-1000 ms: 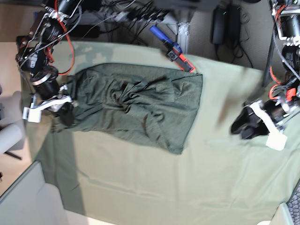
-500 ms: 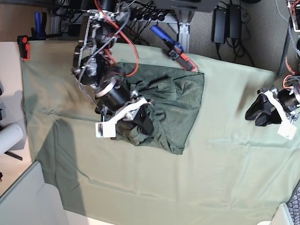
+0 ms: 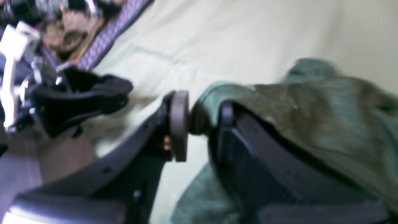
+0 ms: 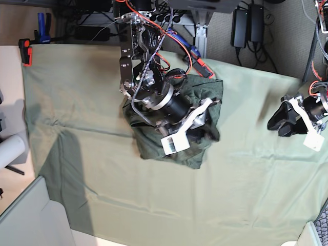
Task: Fold the T-shirt properly
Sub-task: 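Lift the collar end with the right gripper and fold it onto the stack, then press and tuck the folded bundle with the right gripper, reach left gripper in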
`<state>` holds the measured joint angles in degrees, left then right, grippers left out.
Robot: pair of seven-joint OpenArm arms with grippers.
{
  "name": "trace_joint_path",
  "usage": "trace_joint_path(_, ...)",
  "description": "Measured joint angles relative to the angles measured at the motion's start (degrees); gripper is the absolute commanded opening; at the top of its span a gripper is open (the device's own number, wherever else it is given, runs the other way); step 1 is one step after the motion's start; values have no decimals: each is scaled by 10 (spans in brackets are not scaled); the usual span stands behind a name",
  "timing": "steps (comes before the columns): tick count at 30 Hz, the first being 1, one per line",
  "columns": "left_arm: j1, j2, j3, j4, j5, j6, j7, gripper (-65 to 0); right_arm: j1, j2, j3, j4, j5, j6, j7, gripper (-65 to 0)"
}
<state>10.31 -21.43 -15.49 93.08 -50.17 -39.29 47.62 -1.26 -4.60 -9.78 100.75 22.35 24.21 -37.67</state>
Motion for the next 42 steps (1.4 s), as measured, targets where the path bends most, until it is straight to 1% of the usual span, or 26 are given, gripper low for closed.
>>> trace_joint_path(1, 0, 0, 0, 0, 0, 0, 0, -324, 0, 0, -7, 0, -3, 0, 1, -466)
trace_joint_path(2, 0, 0, 0, 0, 0, 0, 0, -324, 0, 0, -10, 0, -3, 0, 7, -423)
trace_joint_path(5, 0, 0, 0, 0, -1, 0, 0, -324, 0, 0, -11, 0, -4, 0, 13, -268)
trace_joint_path(6, 0, 0, 0, 0, -1, 0, 0, -324, 0, 0, -11, 0, -4, 0, 14, -240)
trace_joint_path(8, 0, 0, 0, 0, -2, 0, 0, -324, 0, 0, -11, 0, -3, 0, 12, -232)
trace_joint_path(12, 0, 0, 0, 0, -3, 0, 0, -324, 0, 0, -11, 0, 39, 0, 4, -232)
trace_joint_path(14, 0, 0, 0, 0, -3, 0, 0, -324, 2, 0, -11, 0, 38, 0, 3, -232)
trace_joint_path(17, 0, 0, 0, 0, -3, 0, 16, -324, 10, 0, -6, 0, 15, 0, 3, -235)
trace_joint_path(18, 2, 0, 0, 0, -3, 0, 21, -324, 13, 0, -2, 2, 3, 0, 3, -256)
trace_joint_path(19, 3, -2, 0, 0, -5, 0, 21, -324, 16, 0, 6, 7, -13, 0, 2, -324)
trace_joint_path(20, 5, -4, 0, 0, -14, 0, 21, -324, 17, 1, 15, 15, -30, 0, 1, -428)
trace_joint_path(21, 7, -6, 0, 0, -25, 0, 21, -324, 18, 2, 28, 23, -42, 0, 1, -552)
trace_joint_path(22, 8, -7, 0, 0, -29, 0, 20, -324, 19, 2, 46, 30, -51, 0, 1, -650)
trace_joint_path(24, 8, -6, 0, 0, -29, 0, 20, -324, 19, 2, 89, 40, -66, 0, 2, -650)
trace_joint_path(30, 8, -6, 0, 0, -29, 0, 32, -324, 19, 49, 210, 42, -62, 0, 0, -650)
trace_joint_path(32, 8, -6, 0, 0, -29, 0, 32, -324, 19, 70, 245, 42, -44, 0, -3, -650)
trace_joint_path(34, 8, -6, 0, 0, -29, 0, 32, -324, 17, 94, 272, 42, -14, 0, -34, -650)
trace_joint_path(35, 10, -6, 0, 0, -29, 0, 32, -324, 14, 104, 281, 42, 0, 0, -45, -650)
trace_joint_path(38, 11, -6, 0, 0, -29, 0, 32, -324, -14, 129, 284, 40, 36, 0, -51, -650)
trace_joint_path(42, 11, -6, 0, 0, -32, 0, 32, -324, -55, 131, 260, 39, 63, 0, -59, -650)
